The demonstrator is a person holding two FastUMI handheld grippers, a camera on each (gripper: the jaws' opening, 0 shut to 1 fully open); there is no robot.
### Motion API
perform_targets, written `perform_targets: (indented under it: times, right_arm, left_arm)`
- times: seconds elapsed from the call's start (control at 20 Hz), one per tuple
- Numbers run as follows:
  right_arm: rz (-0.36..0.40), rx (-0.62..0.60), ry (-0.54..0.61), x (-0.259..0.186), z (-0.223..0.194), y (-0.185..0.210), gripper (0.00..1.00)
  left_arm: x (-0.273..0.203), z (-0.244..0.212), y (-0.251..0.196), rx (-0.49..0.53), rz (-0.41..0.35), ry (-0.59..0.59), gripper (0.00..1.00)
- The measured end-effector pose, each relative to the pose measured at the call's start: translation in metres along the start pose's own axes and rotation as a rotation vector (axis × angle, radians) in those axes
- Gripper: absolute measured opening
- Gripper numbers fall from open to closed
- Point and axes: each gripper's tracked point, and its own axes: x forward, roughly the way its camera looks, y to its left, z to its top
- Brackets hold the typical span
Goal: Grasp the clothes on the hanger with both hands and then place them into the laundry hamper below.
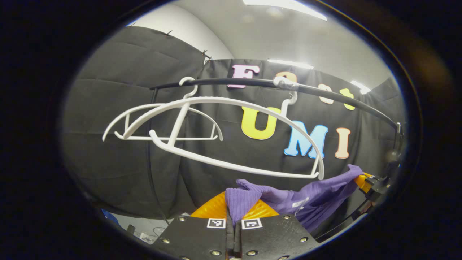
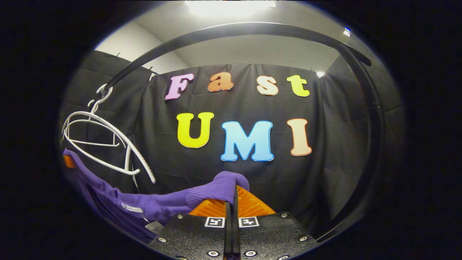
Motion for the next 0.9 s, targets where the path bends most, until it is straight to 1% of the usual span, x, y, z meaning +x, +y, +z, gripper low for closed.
perform_targets:
  times: [0.15,0.2,0.25,0.3,0.35,0.4,0.55,0.7,0.75,0.8,0.85,0.9]
  right_arm:
    - [0.010,0.027,0.034,-0.021,-0.012,-0.001,0.00]
    - [0.009,0.035,0.046,-0.032,-0.016,-0.001,0.00]
    - [0.006,0.045,0.058,-0.043,-0.020,-0.001,0.00]
    - [0.006,0.058,0.067,-0.052,-0.022,0.000,0.00]
    - [0.004,0.071,0.072,-0.061,-0.022,0.003,0.00]
    - [-0.001,0.076,0.080,-0.070,-0.023,0.005,0.00]
    - [-0.038,0.083,0.093,-0.101,-0.020,0.014,0.00]
    - [-0.097,0.089,0.110,-0.138,-0.016,0.026,0.00]
    - [-0.116,0.097,0.112,-0.153,-0.014,0.032,0.00]
    - [-0.132,0.100,0.116,-0.168,-0.014,0.039,0.00]
    - [-0.146,0.097,0.123,-0.183,-0.015,0.046,0.00]
    - [-0.158,0.092,0.135,-0.198,-0.018,0.054,0.00]
  left_arm:
    - [-0.007,-0.015,-0.004,0.017,-0.022,0.023,0.01]
    - [-0.010,-0.018,-0.005,0.015,-0.033,0.025,0.06]
    - [-0.016,-0.020,-0.004,0.011,-0.045,0.025,0.01]
    - [-0.021,-0.021,-0.003,0.009,-0.057,0.015,0.01]
    - [-0.028,-0.020,0.001,0.009,-0.069,-0.001,0.06]
    - [-0.031,-0.021,0.003,0.012,-0.083,-0.011,0.01]
    - [-0.050,-0.023,0.015,0.031,-0.131,-0.018,0.01]
    - [-0.068,-0.022,0.031,0.018,-0.198,-0.012,0.01]
    - [-0.074,-0.023,0.037,0.018,-0.219,-0.005,0.06]
    - [-0.081,-0.024,0.045,0.021,-0.235,-0.002,0.06]
    - [-0.090,-0.025,0.055,0.024,-0.253,0.001,0.01]
    - [-0.100,-0.028,0.063,0.022,-0.272,0.009,0.06]
